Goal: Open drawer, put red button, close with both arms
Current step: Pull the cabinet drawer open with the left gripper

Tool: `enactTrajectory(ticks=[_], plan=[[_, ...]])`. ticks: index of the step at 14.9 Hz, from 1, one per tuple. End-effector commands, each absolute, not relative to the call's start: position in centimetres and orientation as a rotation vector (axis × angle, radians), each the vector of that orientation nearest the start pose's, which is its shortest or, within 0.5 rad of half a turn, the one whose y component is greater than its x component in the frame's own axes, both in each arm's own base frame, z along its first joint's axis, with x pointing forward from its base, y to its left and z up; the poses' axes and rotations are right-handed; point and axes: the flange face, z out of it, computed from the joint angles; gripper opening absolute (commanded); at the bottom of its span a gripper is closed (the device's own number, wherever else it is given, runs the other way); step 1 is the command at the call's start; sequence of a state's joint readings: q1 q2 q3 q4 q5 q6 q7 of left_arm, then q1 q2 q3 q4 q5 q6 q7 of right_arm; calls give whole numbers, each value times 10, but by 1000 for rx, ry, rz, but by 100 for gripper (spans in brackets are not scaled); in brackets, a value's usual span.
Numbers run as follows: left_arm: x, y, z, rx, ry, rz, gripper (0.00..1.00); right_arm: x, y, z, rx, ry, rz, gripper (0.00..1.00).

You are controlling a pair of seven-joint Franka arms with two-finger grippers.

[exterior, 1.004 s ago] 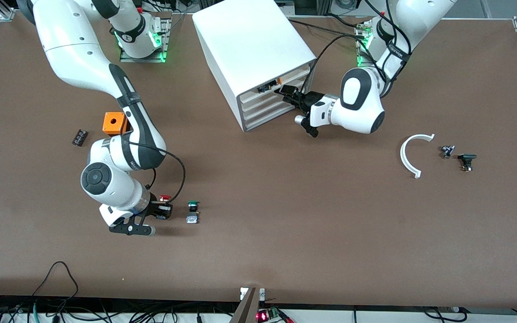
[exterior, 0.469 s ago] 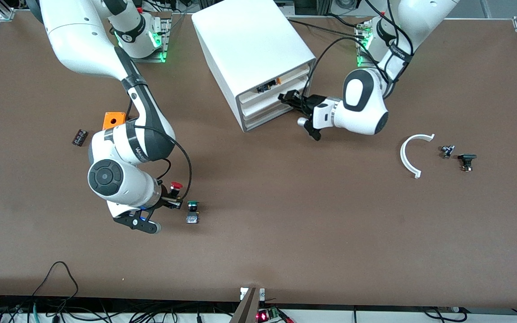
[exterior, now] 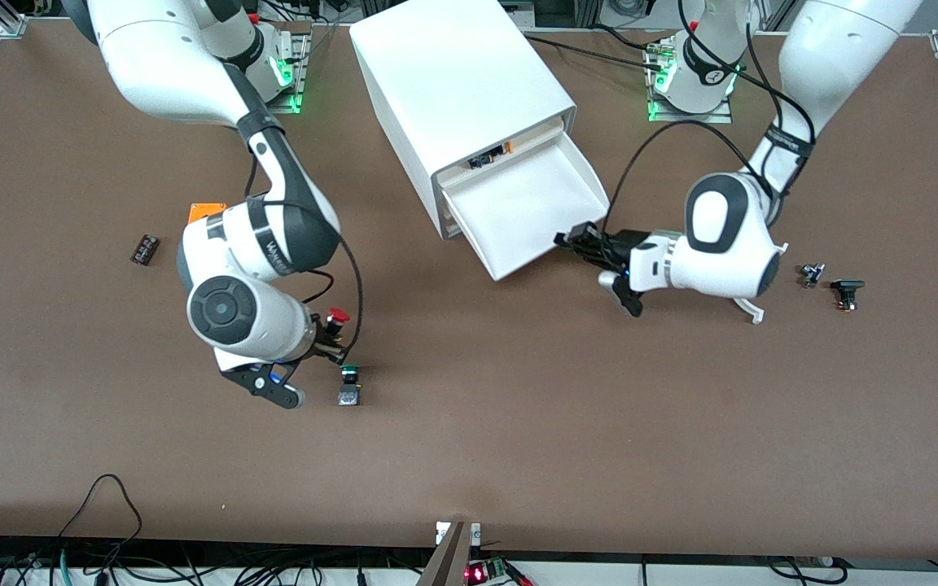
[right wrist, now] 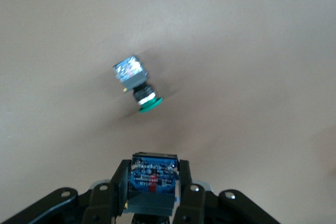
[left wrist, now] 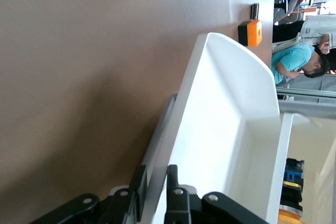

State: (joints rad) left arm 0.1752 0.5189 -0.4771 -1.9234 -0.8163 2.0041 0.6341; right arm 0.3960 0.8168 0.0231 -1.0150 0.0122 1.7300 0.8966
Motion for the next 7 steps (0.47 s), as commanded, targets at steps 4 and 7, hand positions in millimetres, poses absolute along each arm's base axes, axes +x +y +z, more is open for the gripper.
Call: enactTrajectory(ticks=[4, 7], plan=[[587, -192, 247, 2156, -454, -285, 100, 657, 368, 392, -3059, 949, 83, 0], [588, -187, 277, 2235, -490, -313, 100, 627, 416, 411, -3025, 1023, 13, 0]])
